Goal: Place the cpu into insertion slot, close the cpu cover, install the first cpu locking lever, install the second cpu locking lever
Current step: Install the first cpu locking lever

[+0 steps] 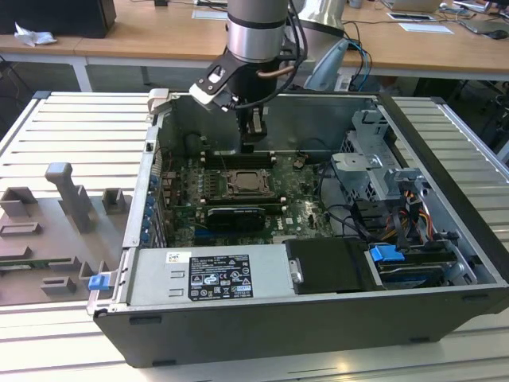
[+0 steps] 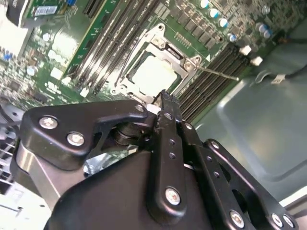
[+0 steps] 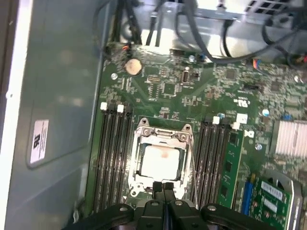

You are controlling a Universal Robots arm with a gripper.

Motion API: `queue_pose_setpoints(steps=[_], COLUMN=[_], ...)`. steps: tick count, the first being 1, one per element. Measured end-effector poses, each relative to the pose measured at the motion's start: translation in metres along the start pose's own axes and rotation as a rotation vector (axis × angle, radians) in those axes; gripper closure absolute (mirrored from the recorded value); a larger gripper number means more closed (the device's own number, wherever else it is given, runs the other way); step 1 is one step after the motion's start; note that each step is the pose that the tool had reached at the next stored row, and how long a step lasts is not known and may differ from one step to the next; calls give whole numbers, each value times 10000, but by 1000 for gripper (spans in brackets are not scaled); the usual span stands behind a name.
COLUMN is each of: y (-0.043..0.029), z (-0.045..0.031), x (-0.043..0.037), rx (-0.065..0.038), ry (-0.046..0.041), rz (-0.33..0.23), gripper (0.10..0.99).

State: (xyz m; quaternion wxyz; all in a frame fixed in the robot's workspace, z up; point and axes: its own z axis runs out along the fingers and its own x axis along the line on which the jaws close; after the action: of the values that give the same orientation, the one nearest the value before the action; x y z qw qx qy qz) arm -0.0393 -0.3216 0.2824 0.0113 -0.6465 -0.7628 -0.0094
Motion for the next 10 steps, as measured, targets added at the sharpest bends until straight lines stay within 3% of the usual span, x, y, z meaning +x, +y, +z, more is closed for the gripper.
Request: queue_pose_setpoints(steps=[3,10], y=[0,0], z=[3,7], x=[0,0], rx=[20,48], ry=[0,0], rz=[-688,-1655], gripper=[980,980])
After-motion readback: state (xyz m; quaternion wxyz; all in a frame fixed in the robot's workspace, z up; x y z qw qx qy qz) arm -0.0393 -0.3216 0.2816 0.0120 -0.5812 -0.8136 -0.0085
